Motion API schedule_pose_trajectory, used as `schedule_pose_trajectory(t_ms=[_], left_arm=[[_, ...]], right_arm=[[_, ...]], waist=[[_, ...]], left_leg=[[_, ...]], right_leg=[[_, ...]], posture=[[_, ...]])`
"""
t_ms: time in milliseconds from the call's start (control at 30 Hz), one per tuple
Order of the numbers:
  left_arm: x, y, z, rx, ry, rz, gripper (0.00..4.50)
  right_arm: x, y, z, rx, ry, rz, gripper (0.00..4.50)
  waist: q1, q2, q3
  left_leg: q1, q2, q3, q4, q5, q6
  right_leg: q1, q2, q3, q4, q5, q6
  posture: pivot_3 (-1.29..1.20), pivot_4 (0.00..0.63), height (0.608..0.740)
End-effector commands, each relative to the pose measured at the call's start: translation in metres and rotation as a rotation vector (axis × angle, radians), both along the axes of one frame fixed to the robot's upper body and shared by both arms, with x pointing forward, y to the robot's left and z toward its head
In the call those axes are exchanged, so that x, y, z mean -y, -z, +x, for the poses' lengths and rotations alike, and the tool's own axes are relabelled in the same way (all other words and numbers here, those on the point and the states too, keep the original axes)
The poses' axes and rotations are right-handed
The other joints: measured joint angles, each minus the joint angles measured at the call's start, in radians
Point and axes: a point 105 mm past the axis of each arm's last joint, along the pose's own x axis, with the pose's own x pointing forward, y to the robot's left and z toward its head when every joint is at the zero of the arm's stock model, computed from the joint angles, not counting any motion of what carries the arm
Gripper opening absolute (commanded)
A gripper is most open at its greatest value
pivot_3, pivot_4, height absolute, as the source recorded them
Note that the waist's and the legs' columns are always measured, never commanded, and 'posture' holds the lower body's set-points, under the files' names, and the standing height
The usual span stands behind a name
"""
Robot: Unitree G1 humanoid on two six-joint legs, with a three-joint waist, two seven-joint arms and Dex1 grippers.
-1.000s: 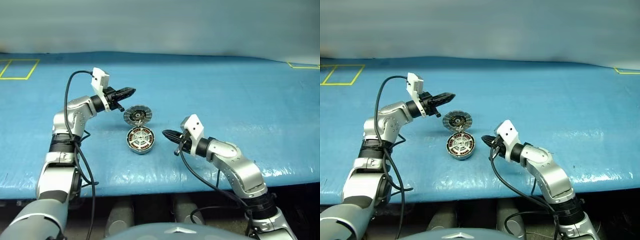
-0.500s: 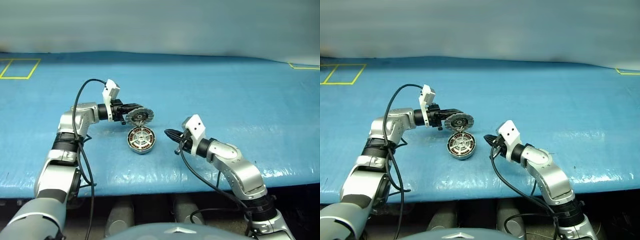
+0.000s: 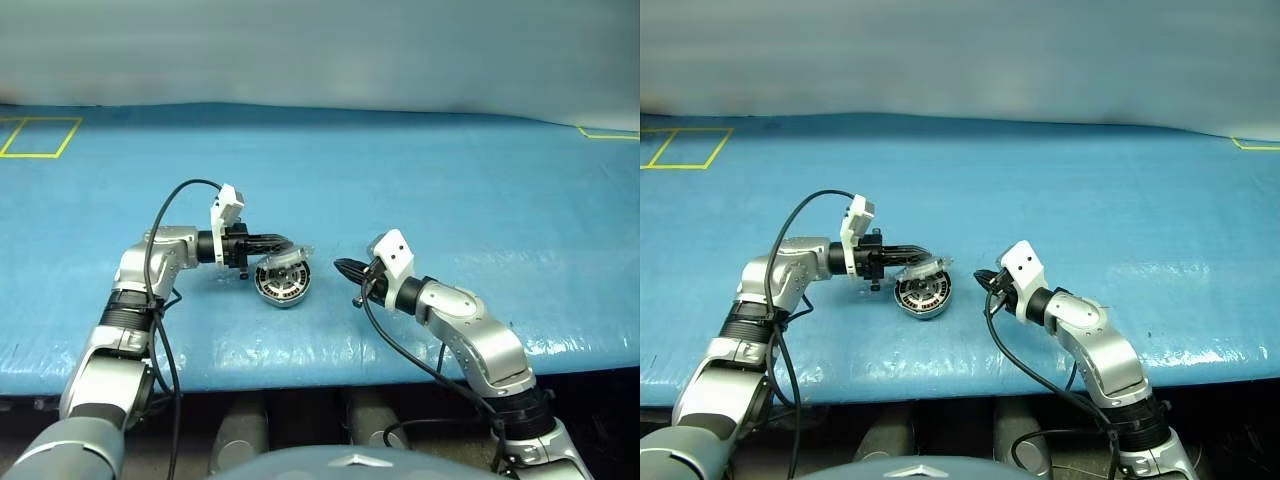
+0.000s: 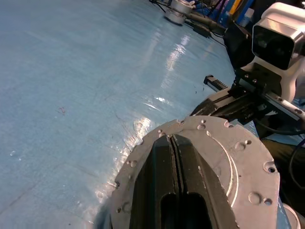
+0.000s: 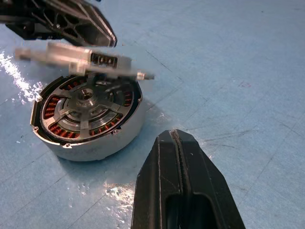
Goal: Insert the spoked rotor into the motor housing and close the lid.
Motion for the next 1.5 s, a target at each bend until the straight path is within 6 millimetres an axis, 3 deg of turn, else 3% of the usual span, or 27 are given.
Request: schedule_pose_trajectory(t_ms=[33,267,500,733,833,1067,1233,1500], left_arm=[[0.009,0.001,-0.009,0.007,0.046,0.006,0.00],[0.010,0.018,-0.020,-0.024,0.063,0.044,0.00],[-0.002,0.036,-0.029,-0.037,0.037,0.119,0.00],[-0.014,0.037,-0.029,0.010,-0.065,0.091,0.00],[-0.018,0.027,-0.029,0.069,-0.104,0.067,0.00],[-0.028,0.018,-0.032,0.122,-0.197,0.032,0.00],[-0.034,0.013,-0.038,0.142,-0.248,0.016,0.00],[-0.044,0.010,-0.042,0.142,-0.330,-0.021,0.00]], right_arm=[[0.000,-0.015,0.005,0.064,0.012,0.016,0.02],[0.002,-0.017,0.007,0.072,0.032,0.016,0.02],[-0.004,-0.019,0.007,0.076,0.020,0.051,0.02],[-0.017,-0.023,0.010,0.079,-0.032,0.149,0.02],[-0.026,-0.024,0.010,0.081,-0.085,0.156,0.62],[-0.047,-0.023,0.013,0.089,-0.145,0.154,2.91],[-0.067,-0.018,0.003,0.050,-0.226,0.164,2.91],[-0.077,-0.003,-0.002,0.023,-0.269,0.122,2.91]], waist=[[0.000,0.000,0.000],[0.001,0.000,0.000],[-0.001,0.001,0.000],[-0.001,0.001,-0.001],[-0.002,0.001,-0.001],[-0.001,0.001,-0.001],[-0.001,0.001,-0.001],[-0.001,0.001,-0.001]], left_leg=[[0.000,0.000,0.000,0.000,0.000,0.000],[0.000,0.000,0.000,0.001,0.000,0.000],[0.002,0.000,0.000,0.000,0.000,0.000],[0.004,0.001,0.000,0.001,0.000,0.000],[0.004,0.001,0.000,0.001,0.000,0.000],[0.004,0.001,0.000,0.001,0.000,0.000],[0.003,0.001,0.000,0.000,0.000,0.000],[0.003,0.001,0.001,0.000,0.000,0.000]], right_leg=[[0.000,0.000,0.000,0.000,0.000,0.000],[0.000,0.000,0.000,0.000,0.000,0.000],[0.001,0.000,0.000,0.000,0.000,0.000],[0.003,0.000,0.000,0.001,0.000,0.000],[0.003,0.000,0.000,0.001,0.000,0.000],[0.002,0.000,0.001,0.001,0.000,0.000],[0.002,0.000,0.001,0.001,0.000,0.000],[0.001,0.000,0.001,0.001,0.000,0.000]], posture=[[0.00,0.150,0.740],[0.00,0.150,0.740],[0.00,0.150,0.740],[0.00,0.150,0.740],[0.00,0.150,0.740],[0.00,0.150,0.740],[0.00,0.150,0.740],[0.00,0.150,0.740]])
